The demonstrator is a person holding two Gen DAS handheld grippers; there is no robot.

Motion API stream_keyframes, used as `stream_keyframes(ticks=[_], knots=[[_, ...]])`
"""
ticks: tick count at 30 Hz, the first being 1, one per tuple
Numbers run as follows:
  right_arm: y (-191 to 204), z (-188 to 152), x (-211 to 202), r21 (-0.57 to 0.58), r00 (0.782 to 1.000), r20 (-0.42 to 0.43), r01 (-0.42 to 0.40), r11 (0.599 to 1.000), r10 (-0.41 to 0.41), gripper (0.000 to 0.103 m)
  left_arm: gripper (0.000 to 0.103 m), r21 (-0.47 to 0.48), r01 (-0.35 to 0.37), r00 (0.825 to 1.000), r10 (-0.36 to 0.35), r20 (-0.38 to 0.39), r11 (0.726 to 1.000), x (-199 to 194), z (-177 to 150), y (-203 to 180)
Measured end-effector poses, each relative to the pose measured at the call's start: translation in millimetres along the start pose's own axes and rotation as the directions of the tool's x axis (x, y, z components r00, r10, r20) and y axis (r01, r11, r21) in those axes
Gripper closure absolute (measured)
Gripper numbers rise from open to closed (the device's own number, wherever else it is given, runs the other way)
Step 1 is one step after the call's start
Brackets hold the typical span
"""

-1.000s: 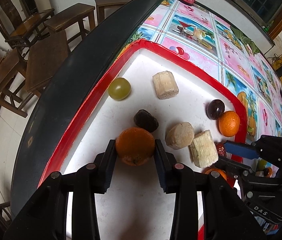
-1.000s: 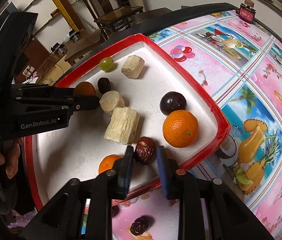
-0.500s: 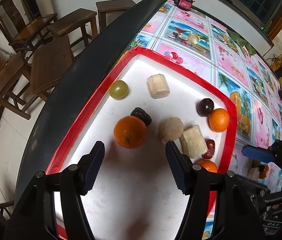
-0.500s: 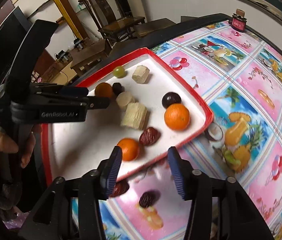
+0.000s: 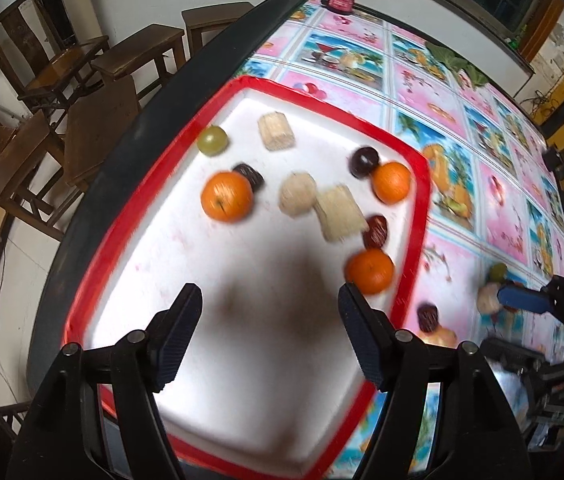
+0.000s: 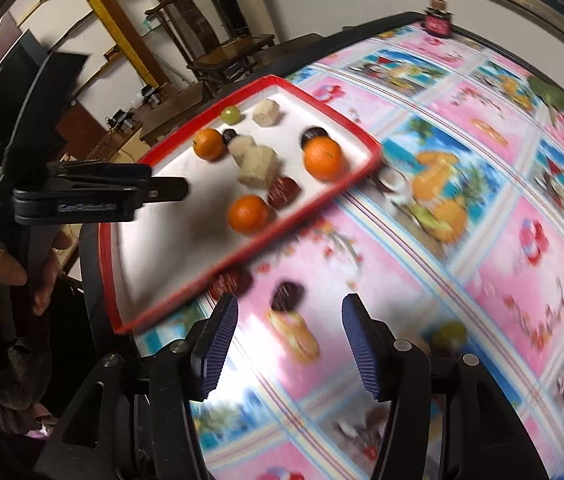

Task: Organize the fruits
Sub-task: 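Move both open tools out of the tray toward the loose fruits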

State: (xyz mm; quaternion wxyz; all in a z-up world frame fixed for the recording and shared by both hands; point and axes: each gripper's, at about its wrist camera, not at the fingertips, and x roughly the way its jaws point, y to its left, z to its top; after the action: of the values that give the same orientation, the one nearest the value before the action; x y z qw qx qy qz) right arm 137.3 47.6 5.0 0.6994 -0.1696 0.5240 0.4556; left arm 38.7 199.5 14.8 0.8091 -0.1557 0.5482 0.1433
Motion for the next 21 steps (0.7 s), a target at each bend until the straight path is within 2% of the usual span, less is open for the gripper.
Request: stream_keyframes(ticks=[10,14,21], knots=[[-36,-59,-19,0.124,0.999,-0.027,0.023,0.992,-0.020,0.047,0.033,0.015,0.050,0.998,-0.049,-0.031,0.999,-10,-43,-31],[-43,-75,-28,0.160,1.000,-0.022,0.021,0.987,-0.018,0.047,0.033,0.039,0.083,0.996,-0.082,-0.036,0.996,-12,-49,-53],[-60,-86,-41,0.194,0.998,-0.007,0.060,0.979,-0.060,0.047,0.033,0.108,0.136,0.990,-0.130,-0.059,0.985,-9,-52,-93]])
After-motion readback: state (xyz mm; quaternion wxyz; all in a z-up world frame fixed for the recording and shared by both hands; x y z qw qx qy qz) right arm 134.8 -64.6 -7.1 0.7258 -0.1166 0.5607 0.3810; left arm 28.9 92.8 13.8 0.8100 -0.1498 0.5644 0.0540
